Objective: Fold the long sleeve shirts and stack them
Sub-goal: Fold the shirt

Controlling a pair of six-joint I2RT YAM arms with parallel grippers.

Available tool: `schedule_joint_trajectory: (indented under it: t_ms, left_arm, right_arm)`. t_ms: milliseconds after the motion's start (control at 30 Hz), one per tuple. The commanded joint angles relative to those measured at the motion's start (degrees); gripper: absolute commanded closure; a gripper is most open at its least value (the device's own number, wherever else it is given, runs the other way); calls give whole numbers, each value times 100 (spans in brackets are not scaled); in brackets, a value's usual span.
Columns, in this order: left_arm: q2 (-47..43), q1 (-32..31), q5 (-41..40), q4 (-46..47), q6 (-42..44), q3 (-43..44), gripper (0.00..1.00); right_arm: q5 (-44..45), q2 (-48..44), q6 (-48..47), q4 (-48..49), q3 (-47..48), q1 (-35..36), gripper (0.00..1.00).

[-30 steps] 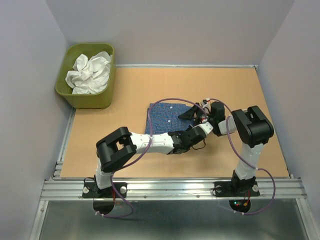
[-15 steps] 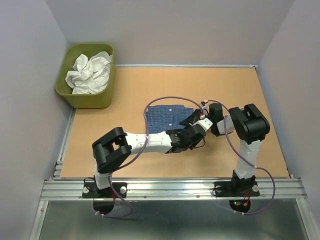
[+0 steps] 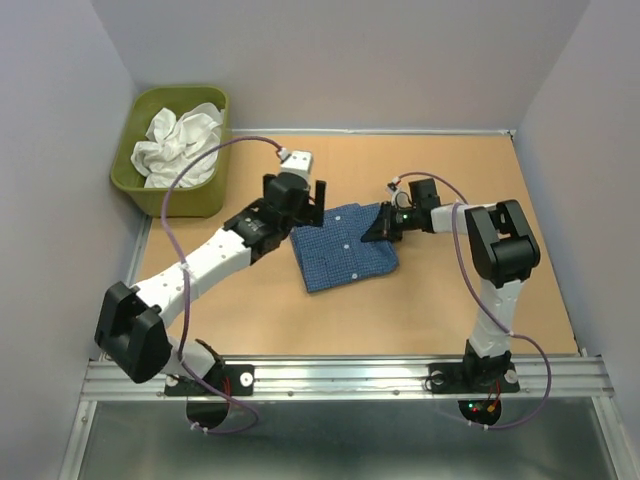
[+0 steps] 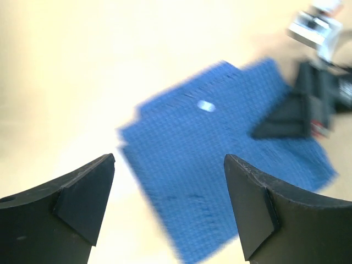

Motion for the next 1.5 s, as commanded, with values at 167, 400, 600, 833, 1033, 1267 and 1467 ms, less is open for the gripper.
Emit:
schedule_joint_trajectory:
  t_ms: [167,400,600,833,1033,1267,1467]
  left_arm:
    - [-1744,1485,-538,104,43,-728,7]
    - [-2070,1811,-1126,439,-28,-1205,5]
    - [-2132,1837,-1408,404,-89,-1214,5]
    - [-2149,1846,-1496,386,-151,-1214,5]
    - [-2246,1898,-1549,395,-168,-1240,5]
    - [-2290,1969,-1549,421,-203,-1266,5]
    - [-2299,2092,-1374,430,-247,-1258,5]
  right_arm:
    - [1735,558,-3514,-4626,2872,-284,99]
    - [5098,691,-4236,-6096,4727,-284,99]
    - [8394,375,-4412,-5992,5599,-276,100]
    - [11833,58,-5657,-4463,5458,-74,99]
    - [12143,451,-6329,-3390,4941,550,99]
    - [12310,1647,-5564,-3389,3904,1227,100]
    - [11977,1930,-5072,-3424,3516,2044,100]
